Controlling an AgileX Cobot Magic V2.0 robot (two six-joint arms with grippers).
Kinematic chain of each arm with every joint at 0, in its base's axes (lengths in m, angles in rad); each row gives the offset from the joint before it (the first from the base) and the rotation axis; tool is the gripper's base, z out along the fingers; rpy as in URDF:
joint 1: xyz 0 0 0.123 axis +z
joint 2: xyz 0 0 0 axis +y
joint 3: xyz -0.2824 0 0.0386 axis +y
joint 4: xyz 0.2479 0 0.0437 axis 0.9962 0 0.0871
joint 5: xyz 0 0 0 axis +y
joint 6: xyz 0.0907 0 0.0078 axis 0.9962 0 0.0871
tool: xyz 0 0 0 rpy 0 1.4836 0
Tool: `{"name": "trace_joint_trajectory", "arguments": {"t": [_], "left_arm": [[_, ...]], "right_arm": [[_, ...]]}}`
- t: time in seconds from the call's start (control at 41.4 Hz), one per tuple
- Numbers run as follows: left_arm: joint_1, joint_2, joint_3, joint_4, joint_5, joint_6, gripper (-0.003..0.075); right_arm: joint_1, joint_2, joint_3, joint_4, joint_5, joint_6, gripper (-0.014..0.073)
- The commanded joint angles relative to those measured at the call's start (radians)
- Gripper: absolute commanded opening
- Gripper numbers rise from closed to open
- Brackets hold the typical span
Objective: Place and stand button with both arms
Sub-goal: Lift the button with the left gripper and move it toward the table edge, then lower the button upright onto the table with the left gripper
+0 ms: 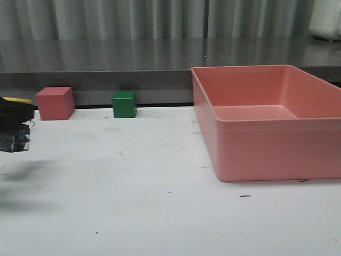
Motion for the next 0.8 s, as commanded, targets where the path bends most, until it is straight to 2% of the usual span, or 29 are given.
{"name": "trace_joint_trajectory", "arguments": {"t": [0.0, 0.217, 0.772], "left_arm": [[0.001, -0.015, -0.020, -0.053, -0.161, 0.012, 0.0159], [-0.002, 0.084, -0.020, -0.104, -0.286, 0.046, 0.0159], [-0.002, 0.128, -0.073, -0.099, -0.287, 0.046, 0.0159]], "right_arm": [[-0.001, 0.004, -0.024, 0.011, -0.065, -0.006, 0.0468], [-0.001, 0.004, -0.024, 0.011, -0.065, -0.006, 0.0468], [-0.001, 0.004, -0.024, 0.011, -0.065, -0.006, 0.0468]]}}
